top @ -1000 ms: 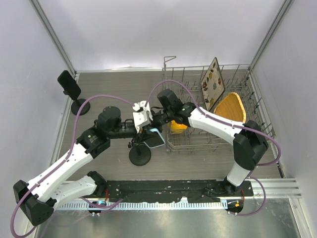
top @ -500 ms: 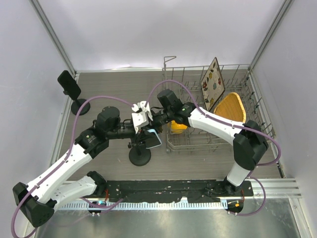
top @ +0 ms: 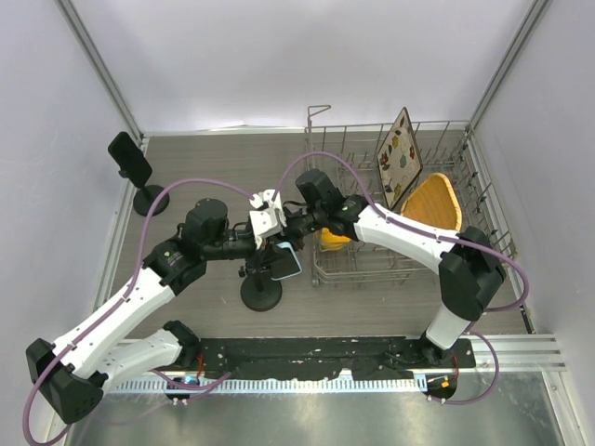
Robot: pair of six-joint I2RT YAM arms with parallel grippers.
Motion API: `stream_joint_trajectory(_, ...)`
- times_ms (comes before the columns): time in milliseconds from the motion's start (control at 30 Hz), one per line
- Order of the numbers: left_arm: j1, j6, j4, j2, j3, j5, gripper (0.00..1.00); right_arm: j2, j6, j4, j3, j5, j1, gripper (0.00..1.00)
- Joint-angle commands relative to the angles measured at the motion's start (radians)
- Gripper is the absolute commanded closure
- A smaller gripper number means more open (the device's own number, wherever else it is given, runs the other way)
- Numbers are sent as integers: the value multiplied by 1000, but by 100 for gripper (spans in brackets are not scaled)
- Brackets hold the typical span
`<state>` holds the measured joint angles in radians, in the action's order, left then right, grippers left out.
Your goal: Place the phone on the phone stand
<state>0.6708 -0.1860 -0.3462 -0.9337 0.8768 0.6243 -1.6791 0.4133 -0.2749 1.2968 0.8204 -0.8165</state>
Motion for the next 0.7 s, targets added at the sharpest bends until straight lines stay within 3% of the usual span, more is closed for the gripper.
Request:
stream_joint_trajectory(0,-7,61,1,21,60,-102,100,70,-86,152,-24,-55,-7,99)
stream_joint_trajectory(33,-7,91,7,21,63,-142,100,74,-146,220,-48,-85,-6,99)
stream_joint_trajectory(133,-7,248,-81,15,97,-435,100,93,-266,412,-123,-258,-9,99)
stream_joint_trajectory(167,-7,293,-117,18,112,-613,100,97,-333,452,-142,-335,-22,99)
stream_joint_trajectory(300,-5,460,-289,105,102,-1062,100,150,-465,715,-301,-948,-159,99)
stream_joint_trajectory(333,-5,564,-357,127,91,-1163,100,162,-479,736,-332,-1180,-188,99)
stream_joint_trajectory(400,-4,599,-398,157,67,-1326,100,164,-495,825,-352,-1328,-280,99)
stream_joint_trajectory(533,-4,563,-314,176,21,-1361,100,108,-432,900,-306,-1522,-409,99)
stream_joint_trajectory(667,-4,513,-240,147,10,-1324,100,65,-419,843,-213,-1622,-530,99)
